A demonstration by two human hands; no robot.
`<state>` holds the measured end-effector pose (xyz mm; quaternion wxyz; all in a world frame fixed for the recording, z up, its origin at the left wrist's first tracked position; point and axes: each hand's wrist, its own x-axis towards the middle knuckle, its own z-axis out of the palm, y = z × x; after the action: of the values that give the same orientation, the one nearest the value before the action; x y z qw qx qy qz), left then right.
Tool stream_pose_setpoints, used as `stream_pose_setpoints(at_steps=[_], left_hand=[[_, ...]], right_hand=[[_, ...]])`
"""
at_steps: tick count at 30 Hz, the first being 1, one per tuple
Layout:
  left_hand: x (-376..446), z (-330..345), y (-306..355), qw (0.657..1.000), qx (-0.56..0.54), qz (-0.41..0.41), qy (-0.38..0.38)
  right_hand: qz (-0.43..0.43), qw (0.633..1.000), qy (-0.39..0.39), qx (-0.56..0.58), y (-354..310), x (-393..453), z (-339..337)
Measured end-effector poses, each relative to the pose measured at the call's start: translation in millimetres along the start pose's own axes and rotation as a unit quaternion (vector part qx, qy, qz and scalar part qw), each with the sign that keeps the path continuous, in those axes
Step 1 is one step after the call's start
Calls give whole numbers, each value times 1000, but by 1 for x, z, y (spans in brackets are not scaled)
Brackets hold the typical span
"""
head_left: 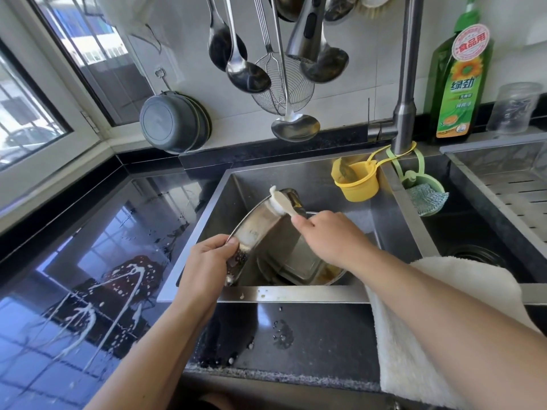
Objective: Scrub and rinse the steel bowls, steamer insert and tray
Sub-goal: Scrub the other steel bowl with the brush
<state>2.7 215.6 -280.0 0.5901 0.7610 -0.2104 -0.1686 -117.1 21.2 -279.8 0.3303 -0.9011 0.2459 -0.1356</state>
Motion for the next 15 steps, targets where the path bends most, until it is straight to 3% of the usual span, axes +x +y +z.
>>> stream_pose_setpoints(at_steps=[4,8,10,13,15], left_hand=[[-3,1,-1,999,-30,2,-15],[-5,0,0,999,-39,-12,-7],[-6,-2,-1,999,-34,-20,-11],[-8,-2,-3,999,-34,-21,-7],[-7,0,0,998,-56,-26,2]], right_hand=[[-86,994,-66,-31,-9,-12,24],[-10,1000,4,-12,2,5,4],[-37,999,-3,-25,4,-1,7],[-117,988,-76,-72,-10,-15,24],[-95,992,-48,-69,-10,-6,19]])
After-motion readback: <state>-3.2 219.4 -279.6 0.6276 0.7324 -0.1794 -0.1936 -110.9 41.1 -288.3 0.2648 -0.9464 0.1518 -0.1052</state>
